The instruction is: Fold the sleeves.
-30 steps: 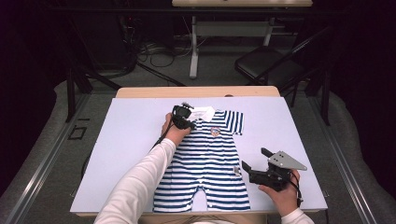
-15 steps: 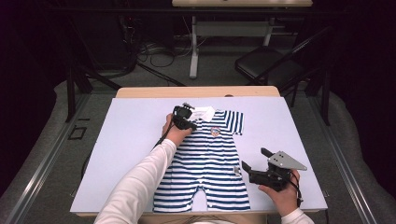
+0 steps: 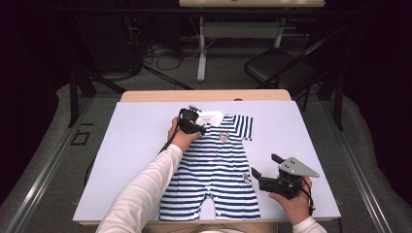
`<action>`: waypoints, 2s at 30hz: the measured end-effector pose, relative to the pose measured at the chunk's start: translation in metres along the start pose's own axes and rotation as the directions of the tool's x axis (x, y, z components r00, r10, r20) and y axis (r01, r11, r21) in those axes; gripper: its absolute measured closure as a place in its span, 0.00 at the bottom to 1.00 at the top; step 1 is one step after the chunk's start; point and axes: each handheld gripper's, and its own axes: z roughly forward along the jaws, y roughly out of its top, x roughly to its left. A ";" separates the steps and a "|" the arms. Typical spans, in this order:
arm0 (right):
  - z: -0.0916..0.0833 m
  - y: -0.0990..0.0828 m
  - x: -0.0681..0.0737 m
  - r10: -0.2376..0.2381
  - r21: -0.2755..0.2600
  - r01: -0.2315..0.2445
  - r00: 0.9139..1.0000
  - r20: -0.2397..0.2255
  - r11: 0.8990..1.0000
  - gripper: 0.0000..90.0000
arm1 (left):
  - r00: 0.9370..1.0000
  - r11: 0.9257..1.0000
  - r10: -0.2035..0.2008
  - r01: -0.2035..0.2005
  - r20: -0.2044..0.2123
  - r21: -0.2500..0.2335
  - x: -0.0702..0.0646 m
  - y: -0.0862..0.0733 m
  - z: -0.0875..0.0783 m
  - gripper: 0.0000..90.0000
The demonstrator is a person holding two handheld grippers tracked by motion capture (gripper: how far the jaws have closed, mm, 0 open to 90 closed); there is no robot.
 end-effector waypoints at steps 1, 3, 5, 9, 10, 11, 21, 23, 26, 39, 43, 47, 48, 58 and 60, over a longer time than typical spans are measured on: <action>0.000 0.000 0.000 0.000 0.000 0.000 1.000 0.000 1.000 0.12 | 1.000 1.000 0.001 -0.001 -0.003 -0.002 0.000 0.000 -0.001 0.65; 0.000 0.000 0.000 0.000 0.000 0.000 1.000 -0.001 1.000 0.12 | 1.000 1.000 -0.001 0.001 -0.004 -0.012 0.001 0.001 -0.002 0.63; 0.000 0.000 0.000 -0.001 -0.001 0.001 1.000 -0.002 1.000 0.12 | 1.000 1.000 0.004 -0.004 -0.011 -0.019 0.002 0.001 -0.004 0.60; 0.000 0.000 0.000 0.000 -0.002 0.000 1.000 -0.001 1.000 0.12 | 1.000 0.999 -0.001 -0.001 -0.031 -0.048 0.003 0.003 -0.009 0.55; 0.000 0.000 0.000 -0.002 -0.001 0.002 1.000 -0.001 1.000 0.12 | 0.999 0.998 -0.006 0.004 -0.035 -0.055 0.003 0.003 -0.010 0.54; 0.001 0.000 0.001 -0.002 0.000 0.002 1.000 -0.002 1.000 0.12 | 0.999 0.998 -0.008 0.006 -0.035 -0.058 0.004 0.004 -0.011 0.52; 0.001 0.000 0.001 0.000 0.005 0.000 1.000 -0.004 1.000 0.12 | 0.999 0.995 -0.025 0.022 -0.034 -0.093 0.010 0.006 -0.022 0.50; 0.001 0.000 0.001 0.001 0.005 -0.001 1.000 -0.004 1.000 0.12 | 0.999 0.995 -0.026 0.022 -0.039 -0.101 0.012 0.007 -0.025 0.49; 0.001 0.000 0.001 0.001 0.005 -0.001 1.000 -0.004 1.000 0.12 | 0.999 0.993 -0.034 0.031 -0.023 -0.111 0.013 0.007 -0.029 0.48; 0.002 0.001 0.000 0.004 0.004 -0.004 1.000 -0.001 1.000 0.12 | 0.995 0.985 -0.094 0.088 -0.037 -0.145 0.028 0.006 -0.047 0.20; 0.002 0.002 -0.001 0.007 0.008 -0.007 1.000 -0.002 1.000 0.12 | 0.994 0.983 -0.102 0.096 -0.035 -0.155 0.031 0.006 -0.051 0.17; 0.005 0.003 0.000 -0.001 0.015 0.001 1.000 -0.003 1.000 0.12 | 0.993 0.981 -0.112 0.105 -0.030 -0.164 0.034 0.005 -0.056 0.14; 0.005 0.003 0.000 -0.001 0.021 0.002 1.000 -0.004 1.000 0.12 | 0.994 0.981 -0.109 0.103 -0.027 -0.161 0.036 0.005 -0.057 0.12; 0.010 0.008 0.000 -0.010 0.047 0.010 1.000 -0.001 0.999 0.12 | 0.990 0.974 -0.141 0.135 -0.020 -0.182 0.041 0.003 -0.066 0.01; 0.010 0.010 0.000 -0.012 0.050 0.013 1.000 -0.002 0.999 0.12 | 0.990 0.974 -0.140 0.135 -0.018 -0.184 0.041 0.003 -0.068 0.00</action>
